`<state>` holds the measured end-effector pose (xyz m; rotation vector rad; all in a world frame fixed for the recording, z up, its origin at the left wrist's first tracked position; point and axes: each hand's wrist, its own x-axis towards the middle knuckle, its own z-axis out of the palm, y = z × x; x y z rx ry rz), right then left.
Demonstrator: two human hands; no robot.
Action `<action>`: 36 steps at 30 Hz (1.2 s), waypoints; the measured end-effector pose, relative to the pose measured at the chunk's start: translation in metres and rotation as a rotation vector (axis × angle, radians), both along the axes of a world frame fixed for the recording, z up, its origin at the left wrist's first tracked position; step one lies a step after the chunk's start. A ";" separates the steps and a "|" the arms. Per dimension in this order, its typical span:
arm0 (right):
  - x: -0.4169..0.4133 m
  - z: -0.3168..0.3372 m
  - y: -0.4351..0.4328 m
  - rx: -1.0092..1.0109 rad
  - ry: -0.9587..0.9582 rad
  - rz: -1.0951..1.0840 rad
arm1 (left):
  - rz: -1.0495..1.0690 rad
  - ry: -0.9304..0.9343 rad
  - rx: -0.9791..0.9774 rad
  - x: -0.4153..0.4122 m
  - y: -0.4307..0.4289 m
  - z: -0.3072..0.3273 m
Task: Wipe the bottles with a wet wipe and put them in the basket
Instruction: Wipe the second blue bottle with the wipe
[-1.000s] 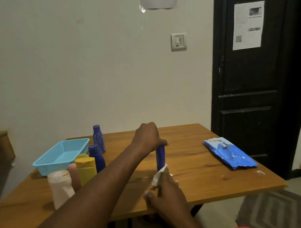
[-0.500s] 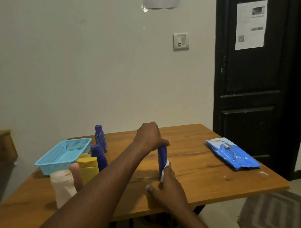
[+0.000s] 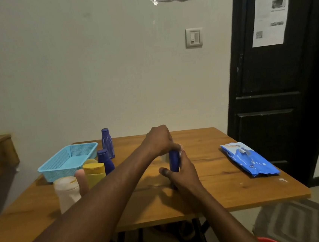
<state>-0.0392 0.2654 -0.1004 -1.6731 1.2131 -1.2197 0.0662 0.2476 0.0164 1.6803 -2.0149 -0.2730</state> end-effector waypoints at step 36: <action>0.023 -0.041 0.028 0.055 -0.151 -0.102 | -0.137 0.056 0.055 0.008 0.000 -0.002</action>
